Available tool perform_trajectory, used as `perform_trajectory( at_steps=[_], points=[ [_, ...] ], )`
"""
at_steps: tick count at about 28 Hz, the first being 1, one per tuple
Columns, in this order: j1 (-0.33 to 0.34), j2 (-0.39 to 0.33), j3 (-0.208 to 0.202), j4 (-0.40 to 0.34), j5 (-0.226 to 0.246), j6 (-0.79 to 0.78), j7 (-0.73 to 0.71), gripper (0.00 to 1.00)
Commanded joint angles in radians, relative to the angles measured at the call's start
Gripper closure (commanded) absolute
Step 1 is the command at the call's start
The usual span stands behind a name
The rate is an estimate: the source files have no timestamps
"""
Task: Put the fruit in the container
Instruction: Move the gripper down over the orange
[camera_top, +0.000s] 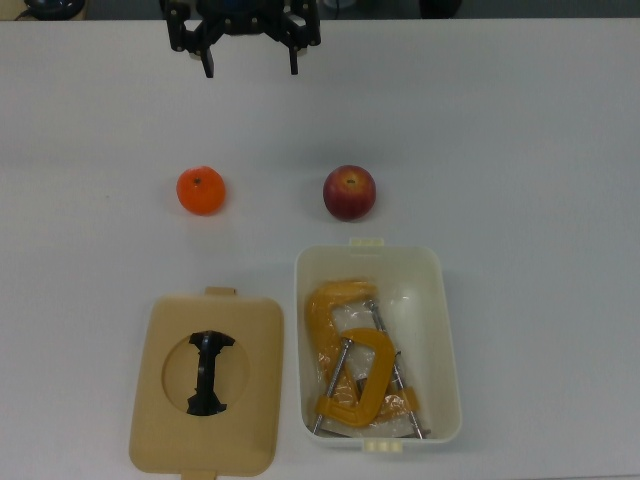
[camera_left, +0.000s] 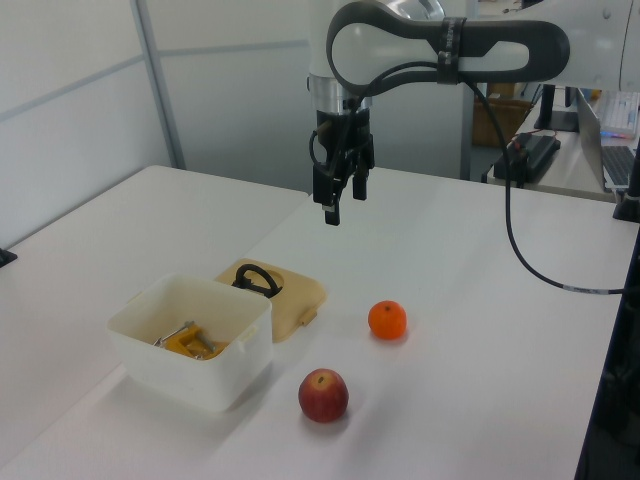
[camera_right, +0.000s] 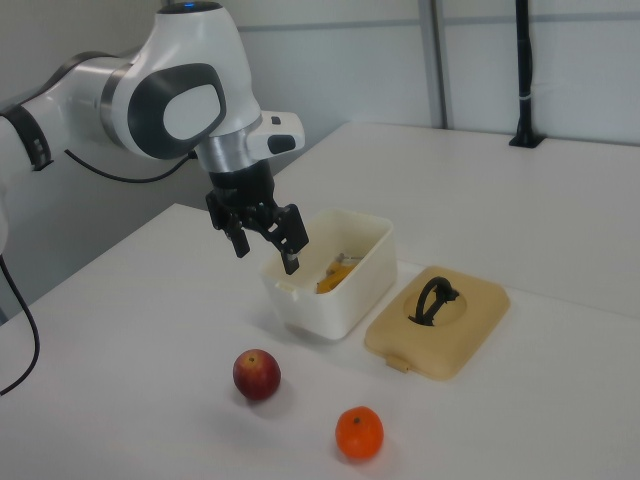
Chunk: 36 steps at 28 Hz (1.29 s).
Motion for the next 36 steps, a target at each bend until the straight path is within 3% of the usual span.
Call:
perform_trajectory(
  at_steps=[1,5,12,19,26,36],
  points=[
    [0.001,-0.003,-0.006,-0.010,0.014,-0.006,-0.021,0.00],
    [0.001,-0.003,-0.006,-0.051,0.015,0.058,-0.029,0.00],
    [0.007,-0.002,-0.005,-0.188,0.001,0.216,-0.019,0.00],
    [0.007,0.056,-0.005,-0.223,-0.024,0.282,-0.018,0.00],
    [0.018,0.052,-0.003,-0.336,-0.042,0.351,-0.018,0.00],
    [0.010,0.076,-0.014,-0.373,-0.074,0.429,0.003,0.00]
  ],
)
